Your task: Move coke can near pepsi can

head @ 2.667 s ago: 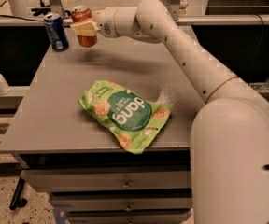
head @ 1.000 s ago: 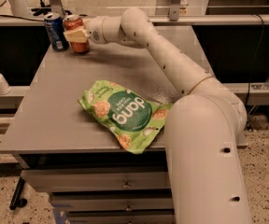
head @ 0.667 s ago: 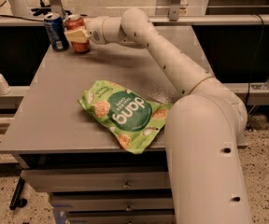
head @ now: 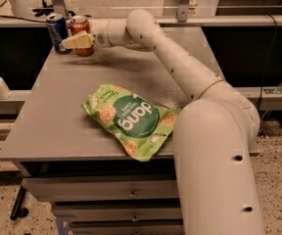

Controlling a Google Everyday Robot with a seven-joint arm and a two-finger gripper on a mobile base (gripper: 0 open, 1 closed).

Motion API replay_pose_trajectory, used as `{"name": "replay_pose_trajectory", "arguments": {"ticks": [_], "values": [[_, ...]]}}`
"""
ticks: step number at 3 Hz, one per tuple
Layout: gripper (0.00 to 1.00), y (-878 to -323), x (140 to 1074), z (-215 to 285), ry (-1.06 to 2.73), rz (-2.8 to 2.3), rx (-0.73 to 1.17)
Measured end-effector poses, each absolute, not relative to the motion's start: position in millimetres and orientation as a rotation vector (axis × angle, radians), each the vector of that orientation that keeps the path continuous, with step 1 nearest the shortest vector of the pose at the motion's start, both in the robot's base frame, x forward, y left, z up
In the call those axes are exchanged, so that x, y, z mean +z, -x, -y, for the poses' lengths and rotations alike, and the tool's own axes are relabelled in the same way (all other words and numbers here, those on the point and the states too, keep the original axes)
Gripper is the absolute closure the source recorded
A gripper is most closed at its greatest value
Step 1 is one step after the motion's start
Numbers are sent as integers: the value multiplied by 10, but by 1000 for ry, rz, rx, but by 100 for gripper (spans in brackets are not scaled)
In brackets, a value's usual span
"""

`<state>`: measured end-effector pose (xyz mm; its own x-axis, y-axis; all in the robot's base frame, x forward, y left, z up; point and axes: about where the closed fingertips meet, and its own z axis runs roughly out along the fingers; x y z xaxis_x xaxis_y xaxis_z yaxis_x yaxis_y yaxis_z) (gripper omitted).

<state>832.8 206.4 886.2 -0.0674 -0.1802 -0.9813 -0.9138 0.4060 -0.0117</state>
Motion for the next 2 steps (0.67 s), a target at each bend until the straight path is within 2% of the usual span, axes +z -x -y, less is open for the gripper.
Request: {"name": "replay_pose_trajectory", "arguments": {"ticks": [2], "values": [[0, -8248, 8829, -1801, 1022, -1554, 810]]}}
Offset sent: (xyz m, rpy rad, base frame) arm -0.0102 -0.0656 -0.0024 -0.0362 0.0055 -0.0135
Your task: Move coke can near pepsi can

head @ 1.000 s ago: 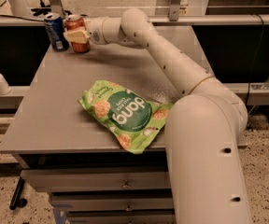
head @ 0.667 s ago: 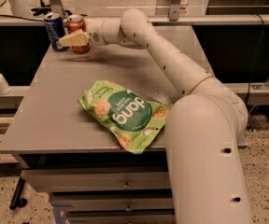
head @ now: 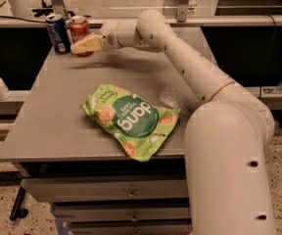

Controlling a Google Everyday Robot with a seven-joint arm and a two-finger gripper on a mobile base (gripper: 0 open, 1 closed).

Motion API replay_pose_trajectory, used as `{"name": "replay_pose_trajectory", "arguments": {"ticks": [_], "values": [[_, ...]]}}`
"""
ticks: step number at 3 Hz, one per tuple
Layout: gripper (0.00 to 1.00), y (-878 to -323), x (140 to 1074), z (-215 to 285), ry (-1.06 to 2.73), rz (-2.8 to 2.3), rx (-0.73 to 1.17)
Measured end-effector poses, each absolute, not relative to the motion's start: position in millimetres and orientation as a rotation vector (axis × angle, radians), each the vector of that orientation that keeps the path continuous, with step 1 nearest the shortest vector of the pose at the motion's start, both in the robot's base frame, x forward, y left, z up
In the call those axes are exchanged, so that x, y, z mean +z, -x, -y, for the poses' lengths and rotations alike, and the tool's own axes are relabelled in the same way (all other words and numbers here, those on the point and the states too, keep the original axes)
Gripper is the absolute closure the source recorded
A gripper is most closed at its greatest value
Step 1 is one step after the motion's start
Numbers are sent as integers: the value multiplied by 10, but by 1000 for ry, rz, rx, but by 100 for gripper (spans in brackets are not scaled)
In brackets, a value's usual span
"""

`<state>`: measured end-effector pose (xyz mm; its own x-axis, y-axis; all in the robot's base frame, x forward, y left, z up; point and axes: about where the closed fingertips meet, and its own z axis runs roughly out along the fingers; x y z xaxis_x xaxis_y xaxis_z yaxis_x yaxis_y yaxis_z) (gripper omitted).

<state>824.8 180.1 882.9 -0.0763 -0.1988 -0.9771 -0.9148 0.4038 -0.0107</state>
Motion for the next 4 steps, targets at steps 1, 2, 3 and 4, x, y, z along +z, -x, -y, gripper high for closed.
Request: {"name": "replay_pose_trajectory", "arguments": {"ticks": [1, 2, 3, 4], "values": [[0, -8232, 8900, -1307, 1035, -1552, 770], [0, -8198, 9087, -664, 1020, -1535, 742], [0, -8024, 9283, -124, 1016, -1524, 759], [0, -8026, 9282, -129, 1016, -1524, 759]]}}
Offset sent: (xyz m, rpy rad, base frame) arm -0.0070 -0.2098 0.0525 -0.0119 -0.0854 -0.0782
